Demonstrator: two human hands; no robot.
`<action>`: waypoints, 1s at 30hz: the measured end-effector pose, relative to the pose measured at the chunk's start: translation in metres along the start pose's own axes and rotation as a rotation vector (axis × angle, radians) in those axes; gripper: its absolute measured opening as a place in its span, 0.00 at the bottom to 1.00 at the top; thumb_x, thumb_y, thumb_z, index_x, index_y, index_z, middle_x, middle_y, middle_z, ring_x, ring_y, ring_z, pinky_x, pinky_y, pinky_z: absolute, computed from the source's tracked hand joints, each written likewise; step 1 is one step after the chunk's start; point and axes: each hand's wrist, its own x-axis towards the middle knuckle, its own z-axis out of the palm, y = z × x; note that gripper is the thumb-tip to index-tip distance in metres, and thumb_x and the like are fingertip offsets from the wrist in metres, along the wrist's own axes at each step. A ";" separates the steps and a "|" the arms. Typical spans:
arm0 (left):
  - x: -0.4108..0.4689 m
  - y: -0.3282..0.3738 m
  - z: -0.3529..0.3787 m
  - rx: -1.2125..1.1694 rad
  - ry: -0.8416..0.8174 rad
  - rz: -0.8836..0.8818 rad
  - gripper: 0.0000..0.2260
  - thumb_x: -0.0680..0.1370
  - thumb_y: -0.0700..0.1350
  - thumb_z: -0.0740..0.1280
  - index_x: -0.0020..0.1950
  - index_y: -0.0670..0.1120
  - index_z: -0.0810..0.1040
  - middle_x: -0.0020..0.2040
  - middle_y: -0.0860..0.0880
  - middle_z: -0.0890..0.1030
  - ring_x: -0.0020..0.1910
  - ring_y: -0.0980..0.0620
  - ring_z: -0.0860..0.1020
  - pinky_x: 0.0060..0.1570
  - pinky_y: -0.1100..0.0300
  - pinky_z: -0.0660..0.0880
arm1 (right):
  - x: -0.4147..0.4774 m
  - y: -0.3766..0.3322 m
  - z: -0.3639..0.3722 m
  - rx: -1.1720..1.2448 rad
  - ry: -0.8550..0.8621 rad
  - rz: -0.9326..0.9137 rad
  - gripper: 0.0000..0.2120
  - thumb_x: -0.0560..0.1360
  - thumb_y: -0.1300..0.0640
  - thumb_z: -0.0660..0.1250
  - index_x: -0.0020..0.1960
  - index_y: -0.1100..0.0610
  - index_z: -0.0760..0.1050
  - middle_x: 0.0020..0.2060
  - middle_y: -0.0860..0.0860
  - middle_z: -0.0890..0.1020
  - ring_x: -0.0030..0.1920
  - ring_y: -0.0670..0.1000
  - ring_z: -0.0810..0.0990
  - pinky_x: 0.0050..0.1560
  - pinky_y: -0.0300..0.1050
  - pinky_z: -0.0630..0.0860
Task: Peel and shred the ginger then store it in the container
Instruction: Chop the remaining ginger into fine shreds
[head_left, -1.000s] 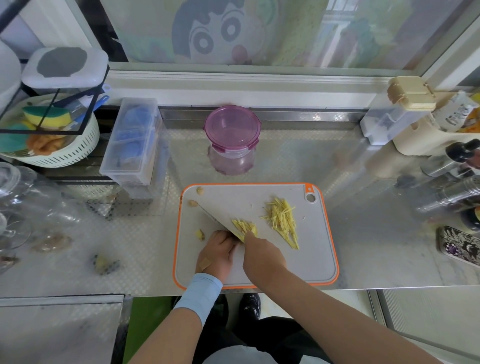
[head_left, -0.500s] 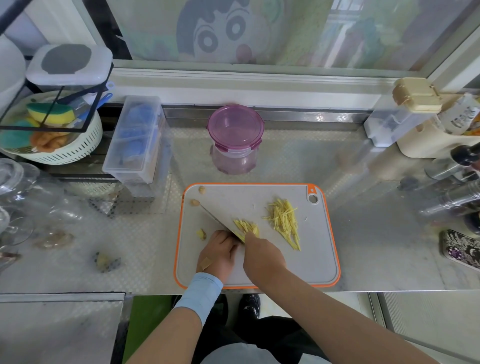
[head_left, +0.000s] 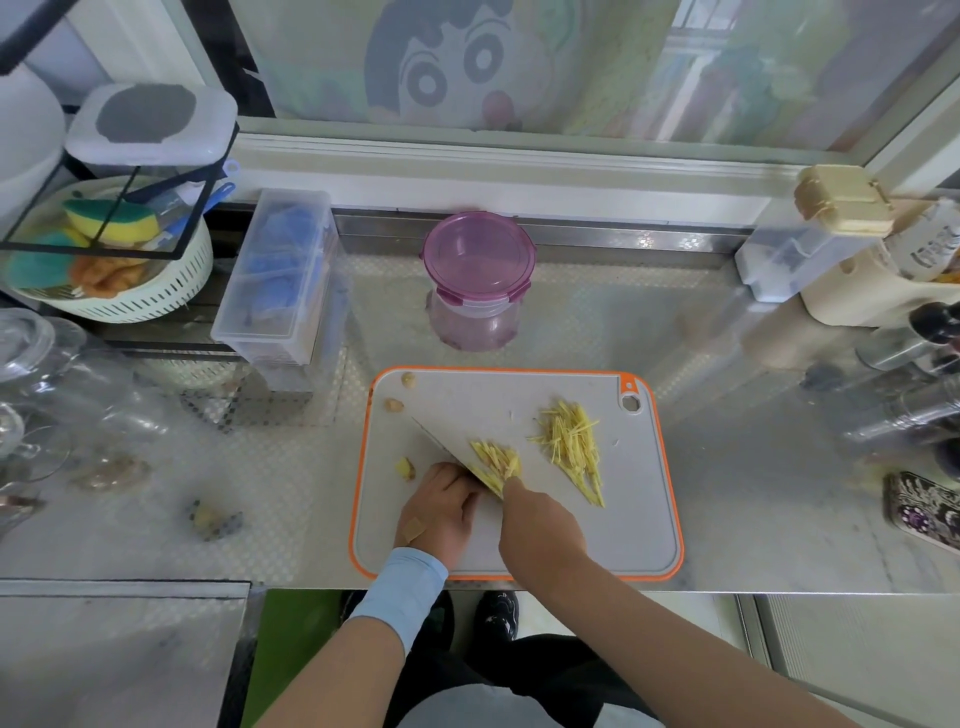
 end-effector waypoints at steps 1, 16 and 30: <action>0.000 0.000 0.000 0.001 -0.002 0.002 0.11 0.76 0.45 0.60 0.43 0.47 0.82 0.47 0.51 0.80 0.52 0.52 0.74 0.45 0.65 0.72 | 0.002 -0.003 -0.001 0.005 0.004 -0.003 0.22 0.77 0.66 0.59 0.70 0.58 0.61 0.36 0.50 0.70 0.38 0.54 0.73 0.34 0.44 0.68; 0.001 -0.005 -0.002 0.084 -0.030 0.102 0.14 0.75 0.46 0.58 0.46 0.47 0.83 0.47 0.49 0.82 0.53 0.51 0.72 0.42 0.60 0.77 | -0.012 -0.005 0.002 0.007 0.044 -0.017 0.33 0.77 0.66 0.59 0.78 0.55 0.51 0.36 0.49 0.72 0.38 0.53 0.74 0.30 0.43 0.66; -0.008 0.002 0.006 -0.066 0.100 0.029 0.11 0.75 0.45 0.60 0.44 0.46 0.82 0.47 0.49 0.80 0.52 0.52 0.73 0.39 0.60 0.77 | -0.011 -0.012 -0.002 -0.041 0.028 0.000 0.17 0.78 0.64 0.60 0.66 0.57 0.64 0.51 0.56 0.80 0.43 0.55 0.75 0.41 0.45 0.73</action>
